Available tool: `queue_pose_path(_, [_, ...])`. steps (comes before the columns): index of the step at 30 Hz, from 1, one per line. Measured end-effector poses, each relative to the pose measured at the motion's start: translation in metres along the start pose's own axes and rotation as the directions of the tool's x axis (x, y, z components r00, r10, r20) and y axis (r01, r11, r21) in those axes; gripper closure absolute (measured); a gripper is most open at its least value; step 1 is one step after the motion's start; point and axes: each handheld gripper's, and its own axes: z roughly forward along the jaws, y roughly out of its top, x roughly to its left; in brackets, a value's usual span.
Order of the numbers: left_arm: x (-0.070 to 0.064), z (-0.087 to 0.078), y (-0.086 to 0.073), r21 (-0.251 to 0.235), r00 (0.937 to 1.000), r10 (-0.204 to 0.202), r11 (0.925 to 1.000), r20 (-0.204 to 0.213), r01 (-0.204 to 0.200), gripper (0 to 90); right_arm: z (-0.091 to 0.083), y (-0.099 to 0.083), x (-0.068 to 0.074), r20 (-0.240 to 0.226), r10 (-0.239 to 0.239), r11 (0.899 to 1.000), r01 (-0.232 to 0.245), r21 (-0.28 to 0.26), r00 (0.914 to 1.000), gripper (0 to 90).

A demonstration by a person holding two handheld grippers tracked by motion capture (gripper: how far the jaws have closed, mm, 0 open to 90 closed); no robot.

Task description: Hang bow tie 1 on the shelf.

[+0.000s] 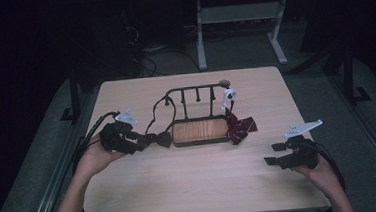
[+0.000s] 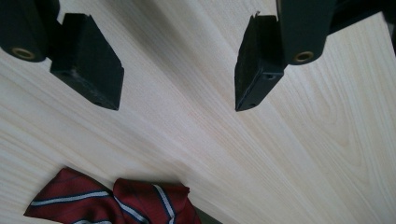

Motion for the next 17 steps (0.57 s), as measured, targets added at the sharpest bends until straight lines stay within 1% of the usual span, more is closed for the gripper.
queue_pose_path(1, [0.000,0.000,-0.001,0.001,1.0000,0.005,1.0000,0.000,-0.005,48.8,0.000,0.000,0.000,0.000,0.003,1.000,-0.003,0.002,1.0000,32.8])
queue_pose_path(10, [-0.005,0.006,-0.012,-0.010,0.9999,-0.010,0.9999,0.009,0.011,47.4,0.001,0.000,0.000,-0.001,0.003,1.000,-0.003,0.002,1.0000,32.7])
queue_pose_path(12, [-0.005,0.007,-0.014,-0.011,1.0000,-0.007,0.9999,0.006,0.008,47.2,0.001,0.000,0.000,-0.003,0.003,1.000,-0.003,0.000,1.0000,32.7])
queue_pose_path(17, [-0.008,0.011,-0.020,-0.017,0.9998,-0.015,0.9997,0.011,0.015,46.7,0.001,0.000,-0.001,-0.003,-0.001,1.000,0.001,-0.003,1.0000,32.7])
